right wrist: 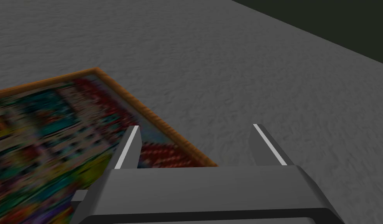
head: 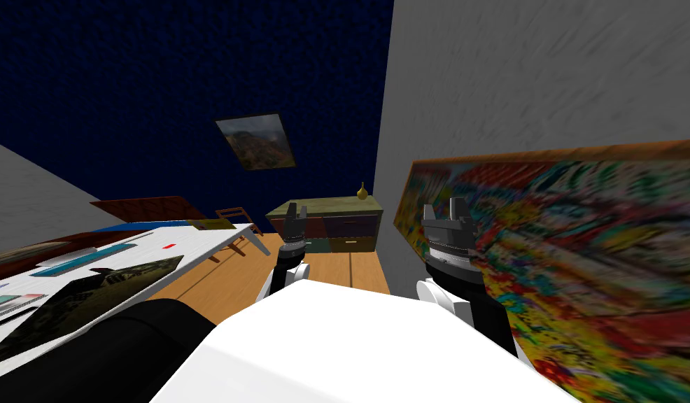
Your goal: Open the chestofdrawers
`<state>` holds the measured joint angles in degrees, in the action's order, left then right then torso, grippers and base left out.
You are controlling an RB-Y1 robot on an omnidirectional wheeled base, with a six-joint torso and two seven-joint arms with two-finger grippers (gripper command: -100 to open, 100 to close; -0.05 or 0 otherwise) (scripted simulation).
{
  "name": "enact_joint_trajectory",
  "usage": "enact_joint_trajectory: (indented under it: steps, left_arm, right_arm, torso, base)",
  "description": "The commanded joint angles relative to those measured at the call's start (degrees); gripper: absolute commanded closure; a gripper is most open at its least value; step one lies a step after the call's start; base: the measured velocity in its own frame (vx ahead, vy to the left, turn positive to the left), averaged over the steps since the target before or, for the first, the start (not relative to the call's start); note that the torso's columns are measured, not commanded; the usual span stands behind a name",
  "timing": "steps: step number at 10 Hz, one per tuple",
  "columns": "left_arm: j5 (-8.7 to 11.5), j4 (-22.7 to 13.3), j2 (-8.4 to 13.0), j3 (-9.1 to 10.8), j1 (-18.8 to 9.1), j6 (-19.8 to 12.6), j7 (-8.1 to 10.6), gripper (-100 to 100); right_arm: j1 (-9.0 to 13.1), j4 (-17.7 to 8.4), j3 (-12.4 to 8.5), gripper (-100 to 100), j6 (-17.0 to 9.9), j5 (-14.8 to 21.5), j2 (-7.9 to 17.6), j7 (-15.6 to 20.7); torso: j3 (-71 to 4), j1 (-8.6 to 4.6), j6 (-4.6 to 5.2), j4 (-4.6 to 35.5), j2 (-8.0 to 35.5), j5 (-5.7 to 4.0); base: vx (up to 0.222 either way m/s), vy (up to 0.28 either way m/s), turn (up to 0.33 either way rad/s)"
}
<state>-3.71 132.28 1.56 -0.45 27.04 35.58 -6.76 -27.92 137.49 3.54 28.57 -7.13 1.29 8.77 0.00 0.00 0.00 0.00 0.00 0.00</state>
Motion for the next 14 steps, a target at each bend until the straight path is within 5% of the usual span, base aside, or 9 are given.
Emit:
enact_joint_trajectory:
  steps: [1,9,10,14]
  left_arm:
    - [0.0,0.0,0.0,0.0,0.0,0.0,0.0,0]
    - [0.0,0.0,0.0,0.0,0.0,0.0,0.0,0]
    - [0.0,-0.6,1.7,-0.06,-0.1,0.0,0.04,-100]
    - [-0.4,-5.3,5.6,-0.53,-0.8,0.0,0.32,-100]
  right_arm:
    - [0.0,0.0,0.0,0,0.0,0.0,0.0,0.0]
    - [0.0,0.0,0.0,0,0.0,0.0,0.0,0.0]
    - [0.0,0.0,0.0,0,0.0,0.0,0.0,0.0]
    - [0.0,0.0,0.0,0,0.0,0.0,0.0,0.0]
  torso:
    - [-4.7,0.0,0.0,2.3,2.3,0.0]
    - [-70.7,0.0,0.0,35.4,35.4,0.0]
    - [-79.2,0.0,0.0,39.6,39.6,0.0]
    - [-84.7,-0.07,0.0,42.2,42.1,-0.02]
  base:
    - [0.0,0.0,0.0]
    - [0.0,0.0,0.0]
    - [0.024,-0.004,0.011]
    - [0.077,-0.022,0.032]
